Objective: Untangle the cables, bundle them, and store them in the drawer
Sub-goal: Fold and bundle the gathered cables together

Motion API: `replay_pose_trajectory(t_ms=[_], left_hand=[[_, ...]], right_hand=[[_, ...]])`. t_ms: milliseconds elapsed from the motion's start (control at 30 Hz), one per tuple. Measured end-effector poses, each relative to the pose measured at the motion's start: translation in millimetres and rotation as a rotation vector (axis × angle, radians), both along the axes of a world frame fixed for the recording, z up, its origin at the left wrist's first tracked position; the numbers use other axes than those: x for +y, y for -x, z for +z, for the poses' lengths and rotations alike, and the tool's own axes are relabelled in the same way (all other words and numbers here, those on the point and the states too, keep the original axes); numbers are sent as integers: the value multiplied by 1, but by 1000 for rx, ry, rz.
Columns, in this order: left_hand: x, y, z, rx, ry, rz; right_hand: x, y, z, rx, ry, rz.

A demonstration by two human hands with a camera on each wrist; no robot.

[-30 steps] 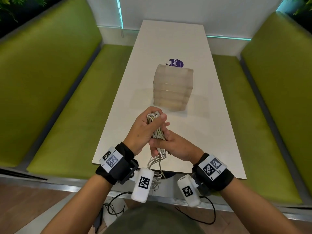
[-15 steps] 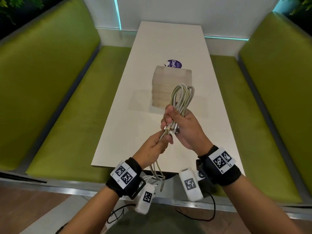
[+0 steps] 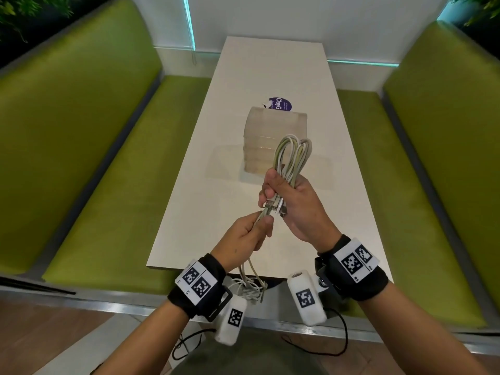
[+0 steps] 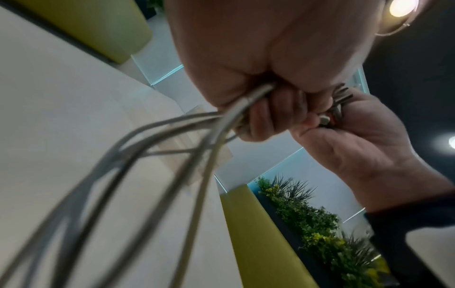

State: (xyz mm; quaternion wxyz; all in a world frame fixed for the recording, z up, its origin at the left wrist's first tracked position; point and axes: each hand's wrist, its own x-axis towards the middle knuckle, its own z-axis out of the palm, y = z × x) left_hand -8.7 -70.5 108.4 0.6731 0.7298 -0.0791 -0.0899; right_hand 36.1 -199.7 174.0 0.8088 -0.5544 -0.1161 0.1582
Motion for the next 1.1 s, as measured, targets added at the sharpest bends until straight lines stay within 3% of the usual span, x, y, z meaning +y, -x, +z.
replay_pose_trajectory(t_ms=[267,467,600,667,733,833,1100], left_hand=[[27,-4,-7,48,-143,-80],[47,-13,12,104,-209,-237],[46,-10,20,126,-59,-216],[45,-7,22,122,-2,-197],[42,-8,24,121,40,-204],[35,-7,26,154,86,-228],[34,-5,26,308,252,-278]], right_hand=[[-10,-2,-9,-63,124,9],[-27,-12,-3,-164,312,-3],[-37,-13,7,-259,468,27],[-41,-14,11,-287,639,124],[-41,-14,16,-322,843,339],[-34,-12,19,-327,984,581],[-31,-15,23,-360,1138,699]])
